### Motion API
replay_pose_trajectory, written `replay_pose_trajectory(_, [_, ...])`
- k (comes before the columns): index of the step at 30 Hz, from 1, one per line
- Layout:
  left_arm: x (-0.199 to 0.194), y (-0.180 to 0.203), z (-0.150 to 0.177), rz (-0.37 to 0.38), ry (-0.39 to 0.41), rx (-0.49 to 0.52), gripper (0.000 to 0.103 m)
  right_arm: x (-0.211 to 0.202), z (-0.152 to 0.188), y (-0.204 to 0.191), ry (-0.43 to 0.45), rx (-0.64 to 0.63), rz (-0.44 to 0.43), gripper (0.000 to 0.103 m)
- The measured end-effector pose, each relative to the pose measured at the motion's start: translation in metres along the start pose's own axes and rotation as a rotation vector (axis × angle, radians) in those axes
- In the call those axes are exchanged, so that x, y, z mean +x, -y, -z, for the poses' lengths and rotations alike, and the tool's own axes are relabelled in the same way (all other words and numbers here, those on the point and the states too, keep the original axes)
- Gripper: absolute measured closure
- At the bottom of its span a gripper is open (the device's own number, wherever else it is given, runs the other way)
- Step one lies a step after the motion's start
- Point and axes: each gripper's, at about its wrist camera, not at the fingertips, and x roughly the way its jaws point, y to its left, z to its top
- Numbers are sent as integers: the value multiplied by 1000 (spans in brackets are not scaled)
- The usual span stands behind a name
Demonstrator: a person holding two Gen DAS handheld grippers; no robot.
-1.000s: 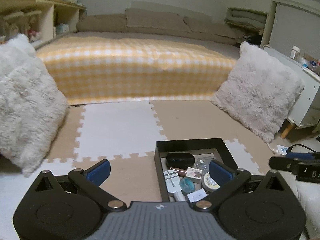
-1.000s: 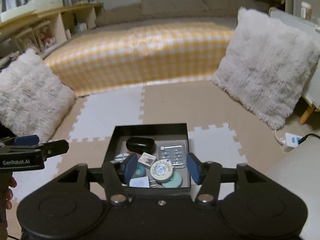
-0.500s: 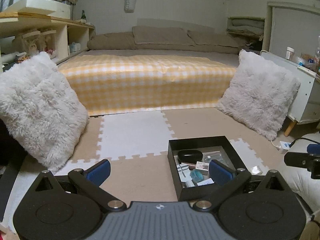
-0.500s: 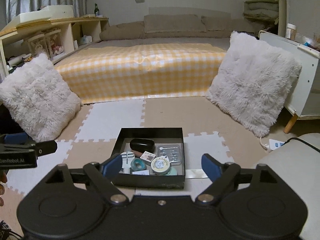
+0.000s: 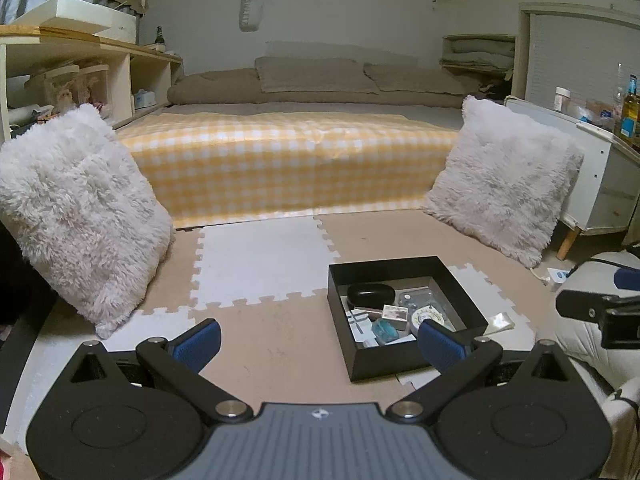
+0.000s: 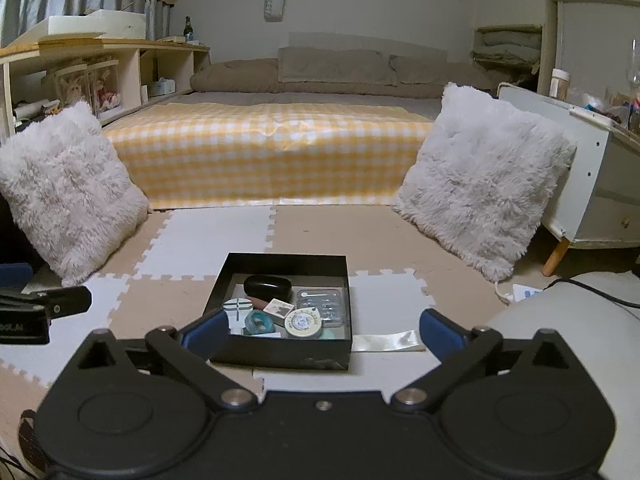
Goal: Organize rigid objects
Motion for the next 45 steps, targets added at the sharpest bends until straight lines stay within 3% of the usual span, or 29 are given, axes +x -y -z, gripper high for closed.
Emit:
replay_pose_trajectory(14, [7, -3, 10, -36, -5, -6, 0, -1, 10, -2, 34, -5, 10, 0])
replay_pose_trajectory(45, [4, -2, 9, -25, 6, -17, 0, 0, 11, -2, 33, -2, 14, 0])
